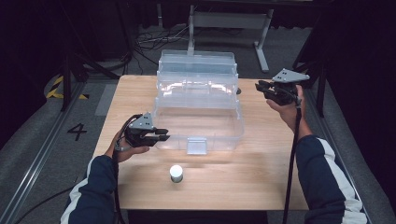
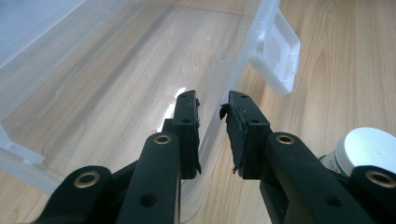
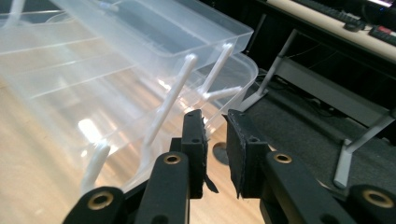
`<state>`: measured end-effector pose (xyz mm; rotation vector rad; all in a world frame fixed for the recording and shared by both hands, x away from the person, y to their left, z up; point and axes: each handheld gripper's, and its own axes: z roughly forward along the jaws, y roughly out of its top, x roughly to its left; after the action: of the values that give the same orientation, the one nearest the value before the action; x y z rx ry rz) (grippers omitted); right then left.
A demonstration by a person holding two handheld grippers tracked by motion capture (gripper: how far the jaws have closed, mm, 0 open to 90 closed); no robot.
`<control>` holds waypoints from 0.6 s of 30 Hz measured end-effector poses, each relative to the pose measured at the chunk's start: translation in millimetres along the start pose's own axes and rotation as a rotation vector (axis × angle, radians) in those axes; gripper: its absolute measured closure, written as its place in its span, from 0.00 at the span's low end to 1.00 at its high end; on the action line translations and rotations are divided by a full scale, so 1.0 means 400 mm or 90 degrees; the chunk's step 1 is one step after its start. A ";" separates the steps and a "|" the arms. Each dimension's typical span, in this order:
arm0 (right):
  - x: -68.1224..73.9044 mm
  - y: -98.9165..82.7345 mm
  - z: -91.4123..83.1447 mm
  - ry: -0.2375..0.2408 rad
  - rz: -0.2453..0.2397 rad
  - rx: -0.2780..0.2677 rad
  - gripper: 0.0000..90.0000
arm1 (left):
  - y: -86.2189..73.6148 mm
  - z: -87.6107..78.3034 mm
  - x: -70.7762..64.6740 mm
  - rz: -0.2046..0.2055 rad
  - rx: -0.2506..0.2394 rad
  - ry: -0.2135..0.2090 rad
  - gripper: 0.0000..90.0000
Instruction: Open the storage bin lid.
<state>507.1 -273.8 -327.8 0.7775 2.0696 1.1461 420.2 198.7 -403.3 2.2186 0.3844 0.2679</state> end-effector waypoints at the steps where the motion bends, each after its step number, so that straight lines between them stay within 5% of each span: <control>1: 0.004 -0.007 -0.006 0.005 -0.004 0.002 0.85 | 0.000 0.000 0.000 0.000 0.000 0.000 0.83; 18: 0.069 -0.110 -0.067 0.051 -0.017 0.026 0.79 | 0.003 0.000 -0.009 -0.005 0.002 0.017 0.82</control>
<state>461.4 -286.0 -362.2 0.7310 2.1683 1.1407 417.0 196.7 -402.7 2.2182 0.4083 0.2923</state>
